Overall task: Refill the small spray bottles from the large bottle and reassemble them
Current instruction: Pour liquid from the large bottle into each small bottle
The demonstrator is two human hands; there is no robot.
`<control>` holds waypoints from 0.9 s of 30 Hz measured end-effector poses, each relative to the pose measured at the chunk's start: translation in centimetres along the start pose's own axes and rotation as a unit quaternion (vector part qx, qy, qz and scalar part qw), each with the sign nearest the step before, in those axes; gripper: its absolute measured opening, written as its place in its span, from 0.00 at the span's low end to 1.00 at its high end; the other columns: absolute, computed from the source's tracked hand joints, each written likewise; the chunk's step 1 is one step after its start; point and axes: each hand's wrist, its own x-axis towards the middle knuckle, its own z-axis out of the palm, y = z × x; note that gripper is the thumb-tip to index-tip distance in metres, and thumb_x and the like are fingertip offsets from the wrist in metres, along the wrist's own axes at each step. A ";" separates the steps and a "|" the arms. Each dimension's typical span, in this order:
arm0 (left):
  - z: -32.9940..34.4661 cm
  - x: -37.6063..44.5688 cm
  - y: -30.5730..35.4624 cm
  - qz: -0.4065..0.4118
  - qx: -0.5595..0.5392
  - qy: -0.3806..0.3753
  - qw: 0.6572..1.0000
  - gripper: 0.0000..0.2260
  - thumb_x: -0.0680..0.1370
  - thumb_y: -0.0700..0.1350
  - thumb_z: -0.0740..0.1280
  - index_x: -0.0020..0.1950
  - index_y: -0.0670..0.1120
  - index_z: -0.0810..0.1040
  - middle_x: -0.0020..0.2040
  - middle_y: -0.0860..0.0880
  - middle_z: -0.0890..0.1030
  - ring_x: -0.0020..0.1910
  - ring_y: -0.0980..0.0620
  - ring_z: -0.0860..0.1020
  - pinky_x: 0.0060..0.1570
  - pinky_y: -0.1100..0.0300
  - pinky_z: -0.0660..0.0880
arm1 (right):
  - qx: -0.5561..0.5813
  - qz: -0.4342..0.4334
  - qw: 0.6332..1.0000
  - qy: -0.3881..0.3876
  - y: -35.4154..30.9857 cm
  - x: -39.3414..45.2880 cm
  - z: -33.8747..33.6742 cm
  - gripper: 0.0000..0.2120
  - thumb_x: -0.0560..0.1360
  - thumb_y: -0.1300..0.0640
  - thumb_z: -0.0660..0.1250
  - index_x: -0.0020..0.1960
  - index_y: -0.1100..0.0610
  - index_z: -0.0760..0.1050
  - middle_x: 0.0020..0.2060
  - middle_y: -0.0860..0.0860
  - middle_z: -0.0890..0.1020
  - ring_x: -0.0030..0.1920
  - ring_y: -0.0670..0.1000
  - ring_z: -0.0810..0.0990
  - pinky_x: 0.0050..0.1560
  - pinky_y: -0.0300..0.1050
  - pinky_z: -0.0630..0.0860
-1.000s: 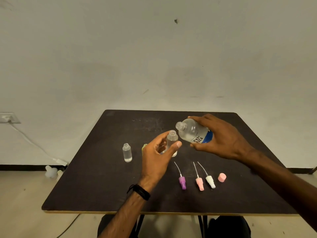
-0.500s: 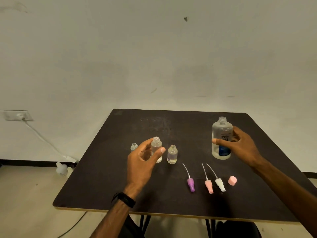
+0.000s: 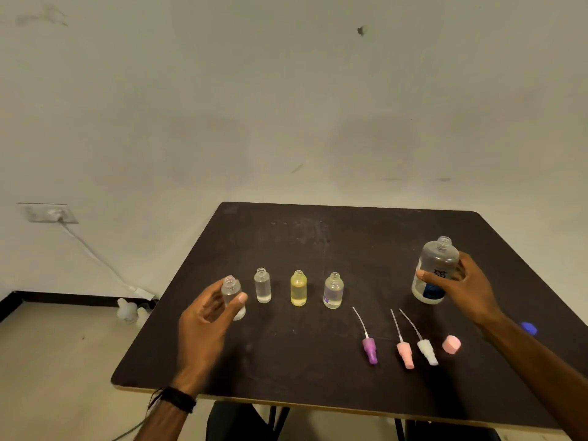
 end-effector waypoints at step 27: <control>-0.8 8.5 -5.1 -0.047 0.021 -0.097 0.994 0.20 0.78 0.44 0.70 0.70 0.50 0.76 0.65 0.56 0.80 0.62 0.63 0.78 0.57 0.72 0.73 | 0.034 0.017 0.999 0.009 2.6 1.3 0.8 0.37 0.67 0.58 0.76 0.72 0.54 0.64 0.67 0.54 0.73 0.63 0.52 0.72 0.62 0.53 0.70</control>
